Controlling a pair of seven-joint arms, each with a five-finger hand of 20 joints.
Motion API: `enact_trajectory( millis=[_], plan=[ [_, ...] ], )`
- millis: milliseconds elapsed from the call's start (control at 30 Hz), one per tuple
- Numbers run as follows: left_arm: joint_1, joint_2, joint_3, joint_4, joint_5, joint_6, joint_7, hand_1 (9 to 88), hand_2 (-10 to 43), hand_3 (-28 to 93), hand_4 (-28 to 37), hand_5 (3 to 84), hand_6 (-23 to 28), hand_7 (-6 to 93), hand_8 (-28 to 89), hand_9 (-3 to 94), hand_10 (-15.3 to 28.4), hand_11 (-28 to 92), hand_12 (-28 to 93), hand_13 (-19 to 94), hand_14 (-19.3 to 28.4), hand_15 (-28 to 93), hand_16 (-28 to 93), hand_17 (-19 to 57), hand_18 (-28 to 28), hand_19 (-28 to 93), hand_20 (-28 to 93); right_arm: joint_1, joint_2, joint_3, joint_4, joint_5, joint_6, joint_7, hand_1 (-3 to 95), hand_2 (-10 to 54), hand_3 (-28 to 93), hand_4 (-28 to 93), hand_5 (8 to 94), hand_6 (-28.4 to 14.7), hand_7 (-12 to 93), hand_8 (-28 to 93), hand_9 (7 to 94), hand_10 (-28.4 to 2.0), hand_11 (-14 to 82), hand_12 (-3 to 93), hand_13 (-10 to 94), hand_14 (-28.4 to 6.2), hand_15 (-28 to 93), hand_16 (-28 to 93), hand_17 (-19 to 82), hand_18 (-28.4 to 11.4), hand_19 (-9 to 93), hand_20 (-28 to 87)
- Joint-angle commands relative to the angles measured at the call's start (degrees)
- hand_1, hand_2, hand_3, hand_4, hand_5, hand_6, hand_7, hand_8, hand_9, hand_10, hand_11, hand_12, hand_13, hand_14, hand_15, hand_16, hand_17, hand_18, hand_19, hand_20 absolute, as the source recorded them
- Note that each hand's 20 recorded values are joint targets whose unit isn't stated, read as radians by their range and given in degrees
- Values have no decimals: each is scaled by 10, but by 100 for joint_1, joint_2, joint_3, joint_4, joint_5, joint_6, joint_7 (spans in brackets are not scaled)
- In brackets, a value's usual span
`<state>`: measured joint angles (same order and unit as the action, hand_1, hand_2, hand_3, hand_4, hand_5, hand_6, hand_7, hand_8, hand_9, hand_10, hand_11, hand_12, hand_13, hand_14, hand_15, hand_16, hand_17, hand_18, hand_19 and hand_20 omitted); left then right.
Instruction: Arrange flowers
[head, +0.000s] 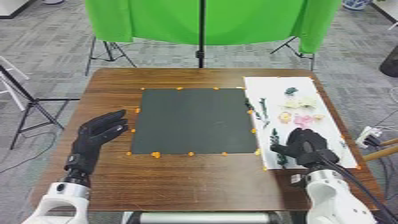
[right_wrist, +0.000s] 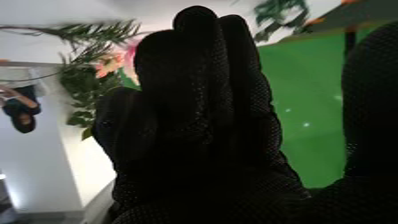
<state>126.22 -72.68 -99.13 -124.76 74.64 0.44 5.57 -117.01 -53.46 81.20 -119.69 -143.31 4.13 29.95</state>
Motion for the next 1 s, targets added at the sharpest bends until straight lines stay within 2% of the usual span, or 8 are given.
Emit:
enact_trajectory(
  millis=[33,233,300,367,400,467,700,1000],
  plan=[
    [54,-7,-63,-4,96,-92,-135,385,-95,620,-131,474,40,149,-73,453,131,217,94,358,185,349,-48,42,148,281,285,254,320,-408,93,-59,-557,139,311,-95,616,-282,724,-45,242,-74,760,-158,317,242,815,-75,596,248,615,-97,913,352],
    [27,8,-63,0,159,-195,-209,384,-95,619,-132,474,41,146,-71,451,132,216,95,356,185,349,-47,41,148,280,283,378,335,-817,308,-91,-845,375,378,-95,647,-256,750,-37,322,-81,781,-151,403,257,846,-62,593,263,642,-82,926,363],
    [27,21,-66,4,128,-197,-204,384,-95,620,-131,474,42,146,-71,451,132,216,95,356,186,348,-47,41,148,279,283,395,291,-878,378,-94,-884,402,448,-95,589,-179,756,-35,325,73,793,-150,426,255,863,-54,595,271,659,-75,927,375],
    [34,54,-86,8,116,-202,-213,384,-95,619,-132,474,42,145,-71,450,132,216,95,356,186,346,-48,40,148,277,281,429,235,-935,433,37,-855,476,713,-95,0,251,773,-33,327,158,815,-142,407,298,881,-47,590,283,674,-73,928,380],
    [22,66,-97,13,102,-213,-227,384,-95,619,-132,473,42,145,-71,450,132,216,95,355,186,346,-47,40,149,277,281,429,206,-937,465,61,-801,489,803,-95,-186,423,785,-30,329,176,832,-136,383,331,896,-43,585,285,685,-67,931,379],
    [-6,92,-99,24,59,-234,-233,384,-95,619,-132,473,42,143,-71,449,132,215,95,355,186,346,-47,39,149,276,280,420,154,-898,475,103,-809,539,856,-95,-266,550,799,-27,331,188,858,-127,347,373,911,-36,578,292,700,-61,932,377],
    [10,92,-136,-3,11,-248,-244,386,-95,617,-132,474,44,139,-70,448,133,215,95,353,187,345,-47,40,148,263,273,183,110,-569,327,-141,-34,427,858,-95,-283,679,793,-22,374,210,851,-121,412,390,924,-25,622,303,726,-67,932,473],
    [63,149,-96,143,-366,114,-15,385,-93,616,-132,479,46,140,-69,453,134,220,96,358,188,350,-45,40,150,261,272,646,148,-359,-401,658,703,218,839,-95,-283,746,773,-22,439,204,838,-127,472,375,923,-21,657,297,736,-73,932,538]
  ],
)
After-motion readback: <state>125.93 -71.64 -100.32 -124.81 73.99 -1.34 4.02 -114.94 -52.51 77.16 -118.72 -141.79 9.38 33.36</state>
